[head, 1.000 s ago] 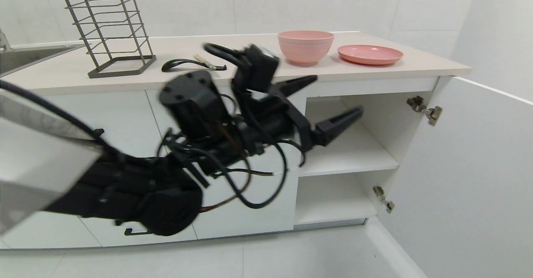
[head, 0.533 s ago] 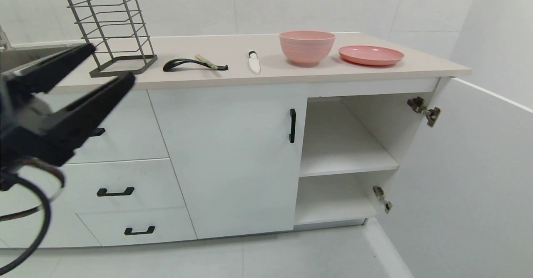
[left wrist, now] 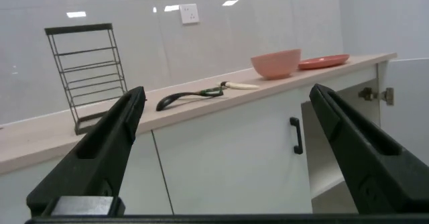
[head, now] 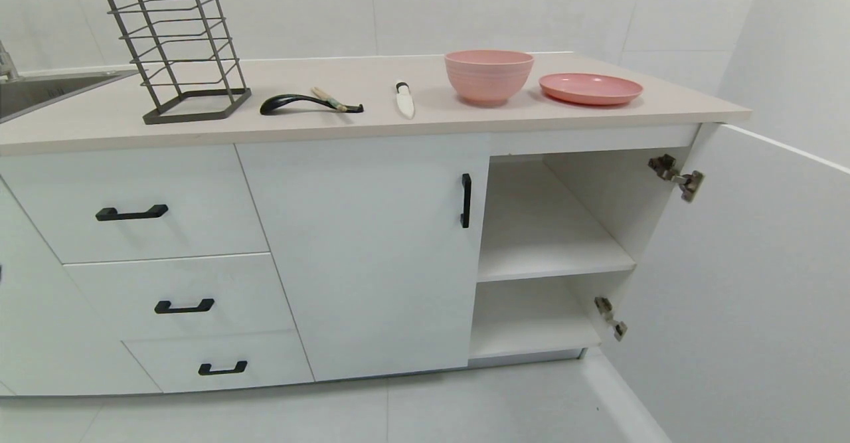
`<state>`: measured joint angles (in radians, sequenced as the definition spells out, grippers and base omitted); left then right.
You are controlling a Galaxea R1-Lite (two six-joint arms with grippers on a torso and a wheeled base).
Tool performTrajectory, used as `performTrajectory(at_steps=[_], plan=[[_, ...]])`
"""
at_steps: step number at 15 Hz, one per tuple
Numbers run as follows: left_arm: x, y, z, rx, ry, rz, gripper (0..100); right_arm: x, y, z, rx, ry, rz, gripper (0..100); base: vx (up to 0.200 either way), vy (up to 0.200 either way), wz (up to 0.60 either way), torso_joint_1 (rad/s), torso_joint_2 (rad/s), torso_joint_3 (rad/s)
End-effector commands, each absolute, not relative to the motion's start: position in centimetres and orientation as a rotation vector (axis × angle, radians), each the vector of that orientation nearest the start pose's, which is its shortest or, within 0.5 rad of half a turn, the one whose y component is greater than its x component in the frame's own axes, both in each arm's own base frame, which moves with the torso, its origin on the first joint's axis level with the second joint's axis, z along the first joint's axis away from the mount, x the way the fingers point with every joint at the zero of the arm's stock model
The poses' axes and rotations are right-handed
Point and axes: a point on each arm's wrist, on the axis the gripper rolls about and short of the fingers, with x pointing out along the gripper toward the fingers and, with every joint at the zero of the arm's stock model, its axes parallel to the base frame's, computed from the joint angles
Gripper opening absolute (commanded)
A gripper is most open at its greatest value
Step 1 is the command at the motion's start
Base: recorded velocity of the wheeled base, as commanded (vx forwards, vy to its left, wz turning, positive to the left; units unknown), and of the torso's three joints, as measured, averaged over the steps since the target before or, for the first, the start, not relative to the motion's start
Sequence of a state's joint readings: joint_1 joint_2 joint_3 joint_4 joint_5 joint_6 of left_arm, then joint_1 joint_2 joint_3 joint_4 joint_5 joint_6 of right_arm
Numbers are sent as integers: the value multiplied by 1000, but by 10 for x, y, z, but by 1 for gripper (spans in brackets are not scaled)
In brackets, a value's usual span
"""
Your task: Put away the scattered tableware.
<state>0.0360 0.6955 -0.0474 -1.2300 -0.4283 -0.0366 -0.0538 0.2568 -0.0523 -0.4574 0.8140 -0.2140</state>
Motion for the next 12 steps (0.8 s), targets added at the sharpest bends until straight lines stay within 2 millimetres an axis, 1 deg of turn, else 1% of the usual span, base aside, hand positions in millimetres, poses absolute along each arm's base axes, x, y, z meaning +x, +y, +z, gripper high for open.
performTrajectory(at_steps=[1,3,5,6,7,8,9,10,11,12], plan=[[-2,-9,188,131,-685,-387,100,-34,18,134,-364,-439,701,100,0,0,0,0,0,0],[-24,-10,173,129,-699,-415,100,-33,18,134,-358,-431,692,100,0,0,0,0,0,0],[-40,-9,150,110,-661,-442,100,-31,18,129,-349,-411,692,100,0,0,0,0,0,0],[-41,-9,131,90,-567,-424,100,-31,17,128,-342,-401,681,100,0,0,0,0,0,0],[-36,-8,122,64,-466,-381,100,-30,17,127,-333,-390,668,100,0,0,0,0,0,0],[-33,-7,117,41,-414,-318,100,-29,17,125,-326,-377,662,100,0,0,0,0,0,0],[-28,-5,105,16,-292,-205,100,-28,16,121,-314,-357,651,100,0,0,0,0,0,0],[-25,-4,95,16,-188,-156,100,-26,16,116,-303,-338,636,100,0,0,0,0,0,0],[-23,-3,83,22,-73,-148,100,-23,15,111,-285,-307,598,100,0,0,0,0,0,0],[-23,-3,82,37,-68,-146,100,-23,15,109,-256,-279,566,100,0,0,0,0,0,0]])
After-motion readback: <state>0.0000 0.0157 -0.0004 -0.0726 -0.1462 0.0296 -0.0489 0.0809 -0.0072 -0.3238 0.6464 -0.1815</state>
